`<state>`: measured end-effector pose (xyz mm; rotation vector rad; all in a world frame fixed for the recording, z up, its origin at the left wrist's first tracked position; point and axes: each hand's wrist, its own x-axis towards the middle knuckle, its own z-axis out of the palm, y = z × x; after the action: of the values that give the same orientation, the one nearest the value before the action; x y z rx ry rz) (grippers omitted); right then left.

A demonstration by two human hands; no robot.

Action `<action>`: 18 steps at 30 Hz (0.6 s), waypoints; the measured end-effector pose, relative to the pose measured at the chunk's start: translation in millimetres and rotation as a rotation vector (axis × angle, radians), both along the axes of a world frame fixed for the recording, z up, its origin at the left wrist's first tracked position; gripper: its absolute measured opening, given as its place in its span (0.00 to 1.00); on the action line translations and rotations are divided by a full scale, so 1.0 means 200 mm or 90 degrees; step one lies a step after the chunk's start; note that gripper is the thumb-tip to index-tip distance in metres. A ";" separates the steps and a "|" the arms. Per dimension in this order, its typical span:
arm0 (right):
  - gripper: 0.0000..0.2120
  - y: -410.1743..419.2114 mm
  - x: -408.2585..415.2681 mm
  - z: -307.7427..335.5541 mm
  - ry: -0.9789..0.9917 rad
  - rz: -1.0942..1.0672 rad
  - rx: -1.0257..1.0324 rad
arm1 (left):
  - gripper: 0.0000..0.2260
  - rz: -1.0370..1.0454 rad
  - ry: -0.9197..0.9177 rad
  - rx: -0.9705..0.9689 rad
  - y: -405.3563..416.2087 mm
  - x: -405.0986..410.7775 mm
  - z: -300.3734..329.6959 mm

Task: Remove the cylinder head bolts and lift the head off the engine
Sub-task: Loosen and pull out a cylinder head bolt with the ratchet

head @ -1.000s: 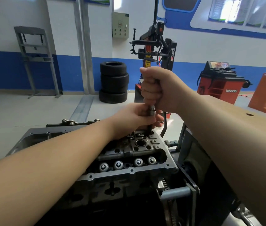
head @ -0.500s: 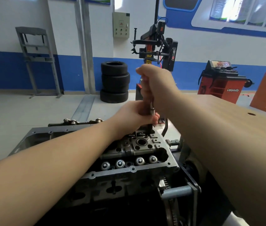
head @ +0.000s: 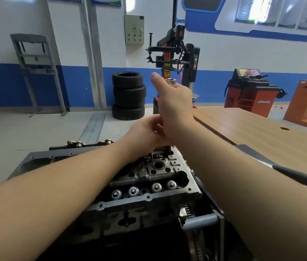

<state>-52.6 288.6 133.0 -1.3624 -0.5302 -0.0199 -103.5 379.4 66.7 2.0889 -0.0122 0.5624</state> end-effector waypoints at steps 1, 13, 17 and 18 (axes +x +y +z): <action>0.23 -0.02 0.05 0.03 0.024 0.113 -0.031 | 0.11 0.000 0.003 -0.016 0.00 0.00 0.00; 0.16 -0.21 0.00 -0.23 -0.064 -0.026 -0.008 | 0.18 -0.043 0.046 -0.118 -0.04 -0.04 0.03; 0.12 -0.17 -0.02 -0.31 -0.154 -0.109 -0.029 | 0.16 -0.037 0.042 -0.110 -0.03 -0.04 0.02; 0.09 -0.15 -0.01 -0.30 -0.162 -0.127 -0.029 | 0.16 -0.037 0.042 -0.110 -0.02 -0.05 0.03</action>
<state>-54.2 257.7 73.7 -1.4617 -0.6085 -0.3499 -112.6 375.2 71.8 1.9310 0.0137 0.4438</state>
